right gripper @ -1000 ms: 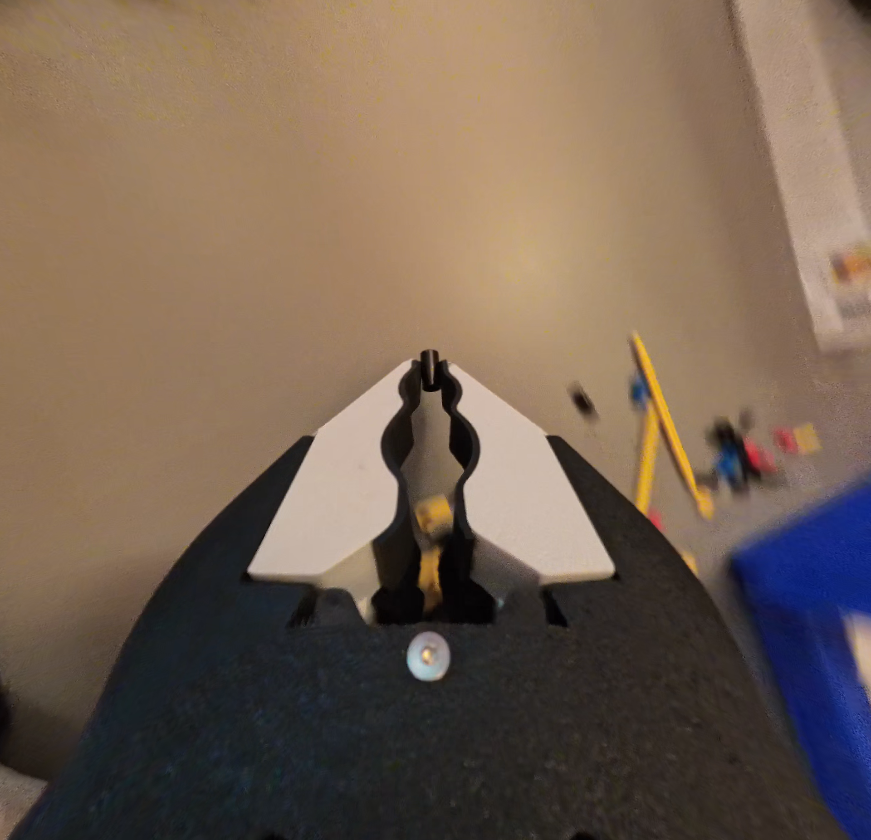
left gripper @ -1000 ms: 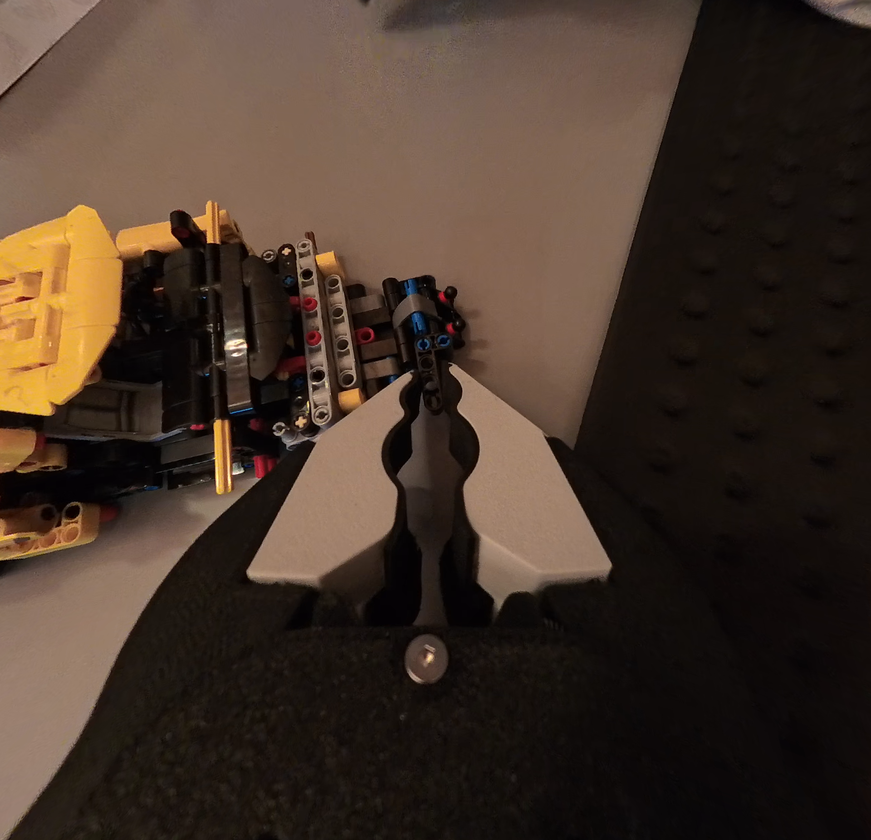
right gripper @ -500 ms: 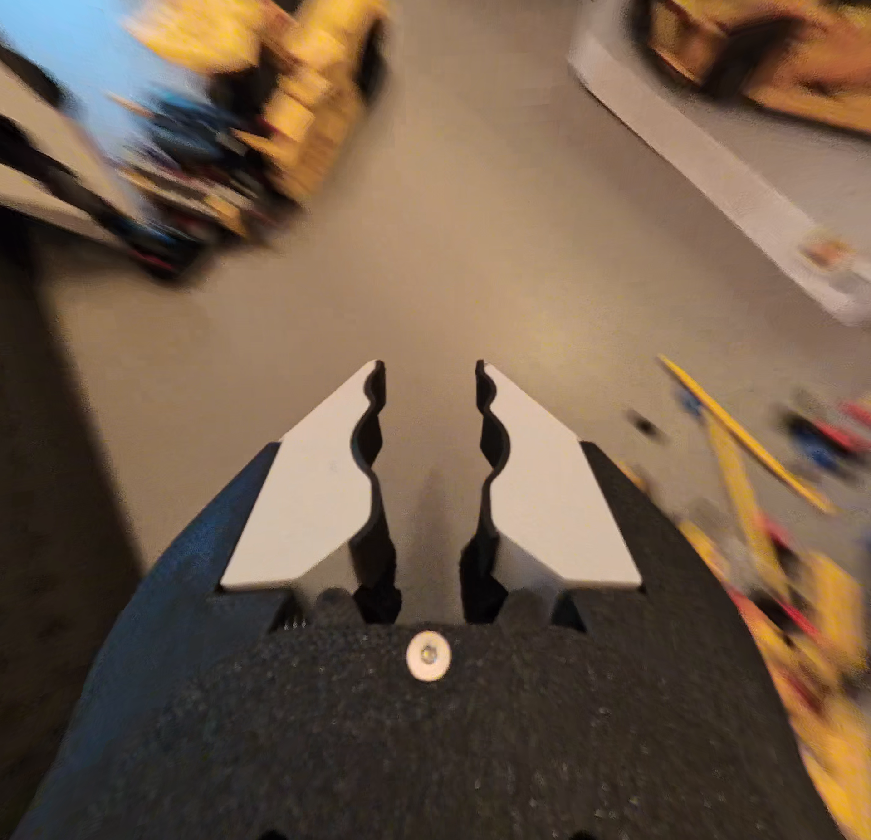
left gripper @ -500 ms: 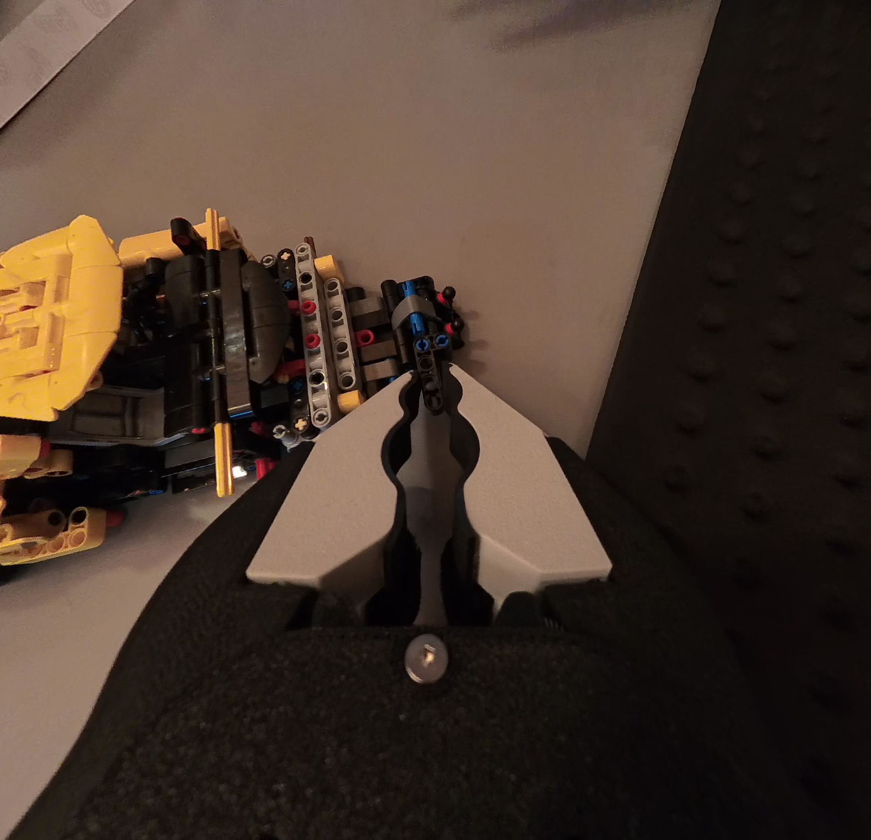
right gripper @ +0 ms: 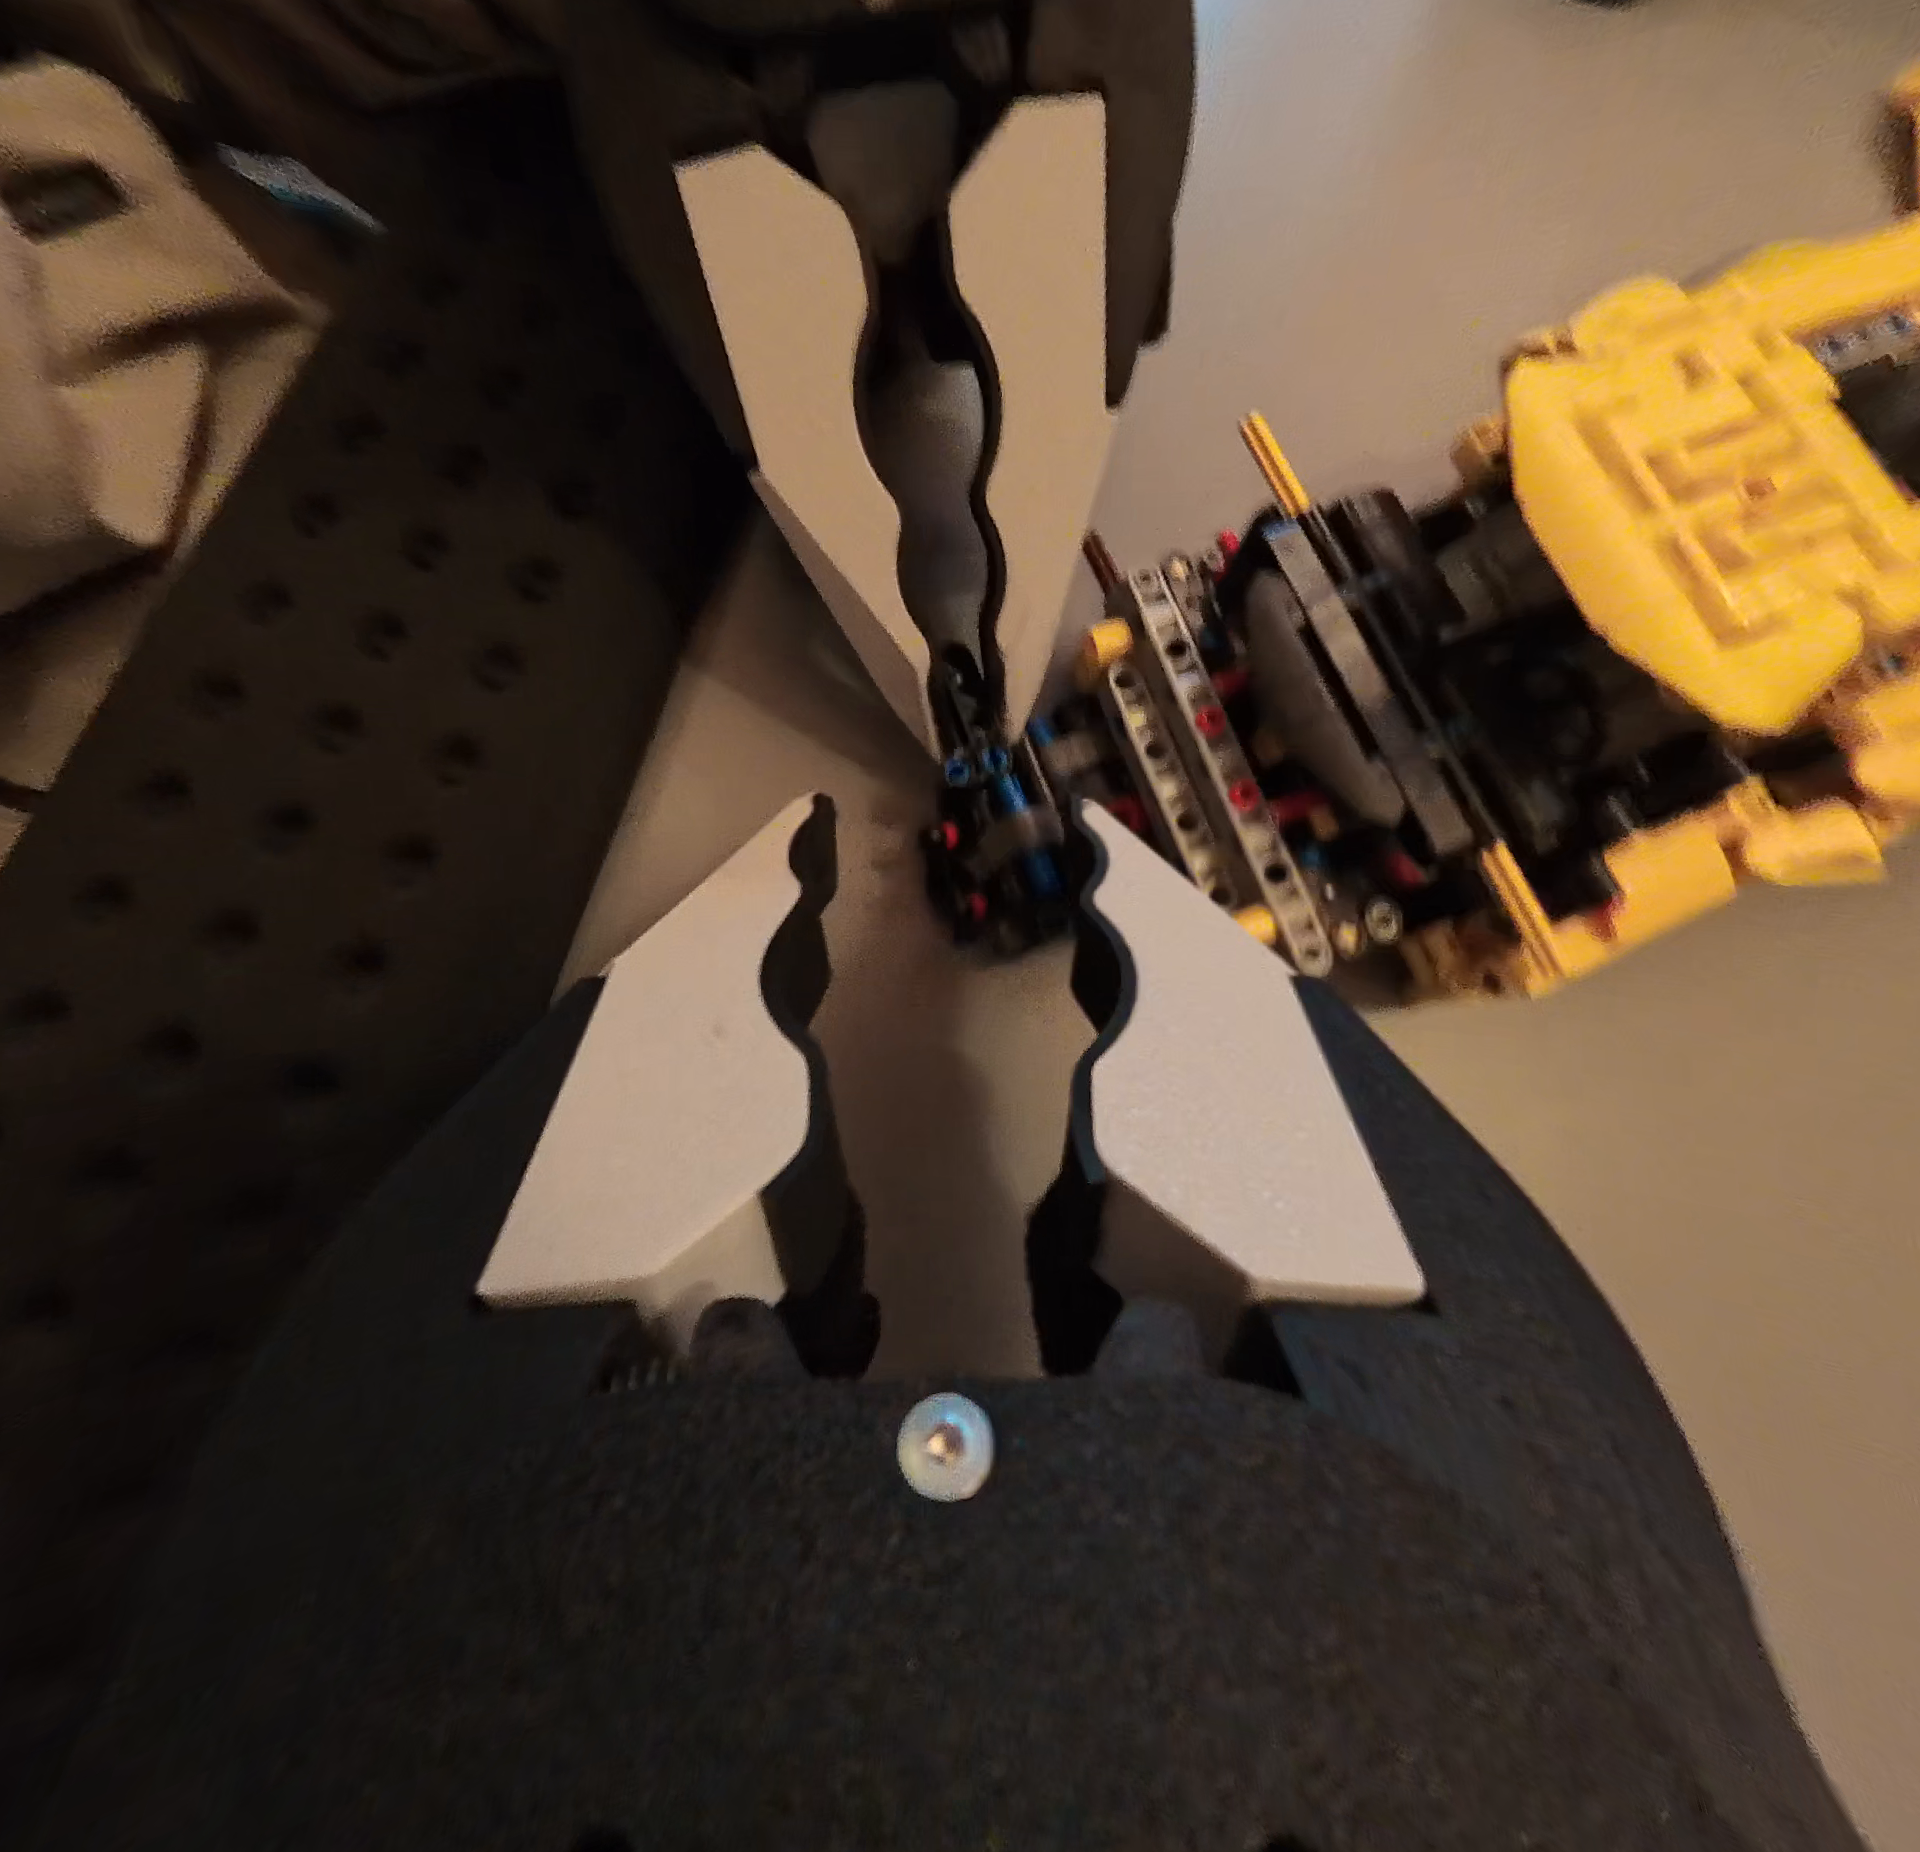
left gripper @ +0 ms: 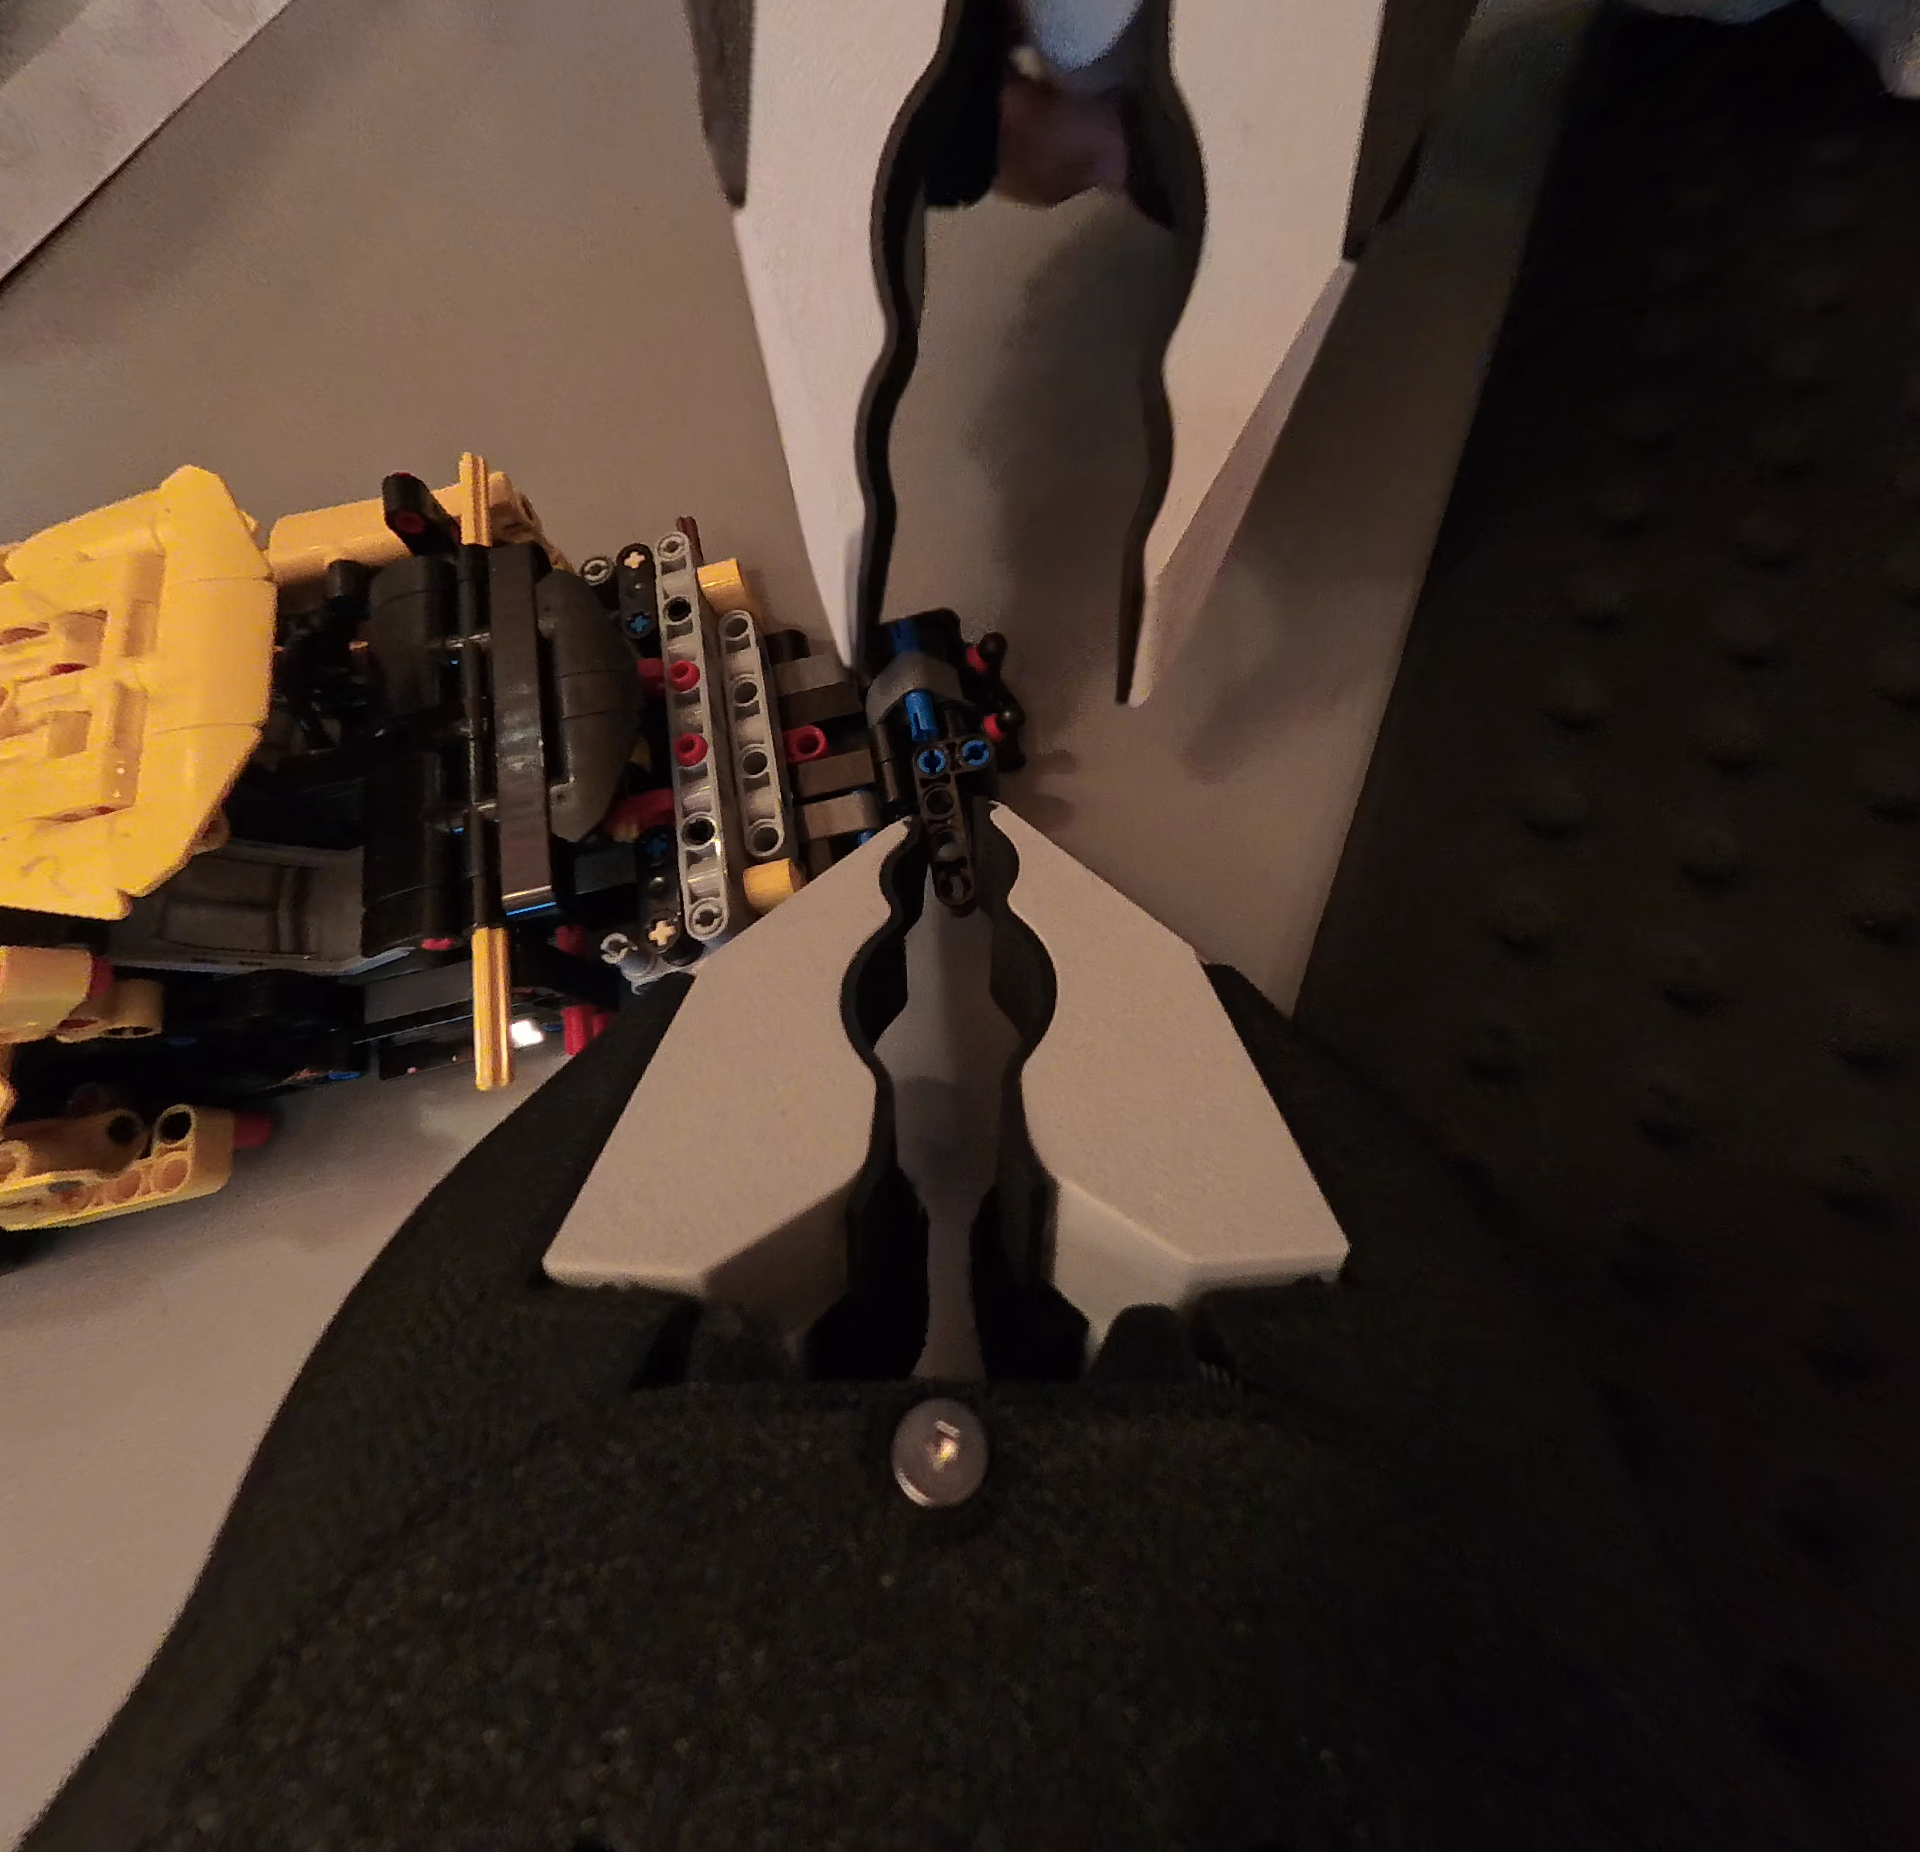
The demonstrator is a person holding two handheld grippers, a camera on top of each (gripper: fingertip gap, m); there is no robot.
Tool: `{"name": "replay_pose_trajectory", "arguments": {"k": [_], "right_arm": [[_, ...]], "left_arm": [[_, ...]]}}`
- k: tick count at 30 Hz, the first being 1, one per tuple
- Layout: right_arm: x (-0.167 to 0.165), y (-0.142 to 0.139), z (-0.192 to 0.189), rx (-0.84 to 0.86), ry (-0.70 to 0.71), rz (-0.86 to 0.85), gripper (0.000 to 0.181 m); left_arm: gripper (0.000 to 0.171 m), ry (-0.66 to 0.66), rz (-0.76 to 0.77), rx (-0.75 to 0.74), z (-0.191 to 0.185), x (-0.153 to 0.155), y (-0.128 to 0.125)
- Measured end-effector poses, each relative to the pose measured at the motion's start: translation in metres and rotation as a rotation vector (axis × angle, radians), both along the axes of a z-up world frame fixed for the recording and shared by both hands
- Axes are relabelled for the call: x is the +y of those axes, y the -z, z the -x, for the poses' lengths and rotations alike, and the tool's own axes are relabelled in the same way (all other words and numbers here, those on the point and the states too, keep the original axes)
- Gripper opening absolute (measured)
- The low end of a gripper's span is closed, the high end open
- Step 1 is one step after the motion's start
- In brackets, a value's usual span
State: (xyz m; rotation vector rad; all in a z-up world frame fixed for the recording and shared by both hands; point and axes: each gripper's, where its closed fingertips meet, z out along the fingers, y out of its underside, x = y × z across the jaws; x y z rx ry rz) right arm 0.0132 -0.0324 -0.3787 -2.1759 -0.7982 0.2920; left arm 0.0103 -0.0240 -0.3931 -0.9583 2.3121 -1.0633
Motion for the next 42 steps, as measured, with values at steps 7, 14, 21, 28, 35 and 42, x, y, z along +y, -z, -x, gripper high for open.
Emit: {"name": "replay_pose_trajectory", "arguments": {"k": [7, 14, 21, 28, 35, 42], "right_arm": [[0.016, 0.016, 0.0, -0.026, -0.07, -0.048, 0.024], [0.016, 0.017, 0.002, 0.019, -0.061, -0.034, 0.025], [0.018, 0.017, 0.002, 0.054, -0.049, -0.046, 0.025], [0.021, 0.017, 0.0, 0.07, -0.033, -0.034, 0.025], [0.023, 0.014, -0.001, 0.093, -0.013, -0.043, 0.025], [0.022, 0.017, 0.002, 0.06, -0.022, -0.043, 0.025]], "left_arm": [[0.007, 0.001, -0.036, -0.018, 0.001, 0.001, 0.0], [0.005, -0.007, -0.027, -0.018, 0.001, 0.003, -0.003], [0.005, -0.019, 0.04, 0.005, 0.0, 0.005, -0.005], [0.004, -0.037, 0.083, 0.02, -0.003, 0.007, -0.007], [0.004, -0.059, 0.108, 0.002, -0.006, 0.009, -0.012], [0.006, -0.223, 0.432, -0.263, -0.024, 0.029, -0.083]]}}
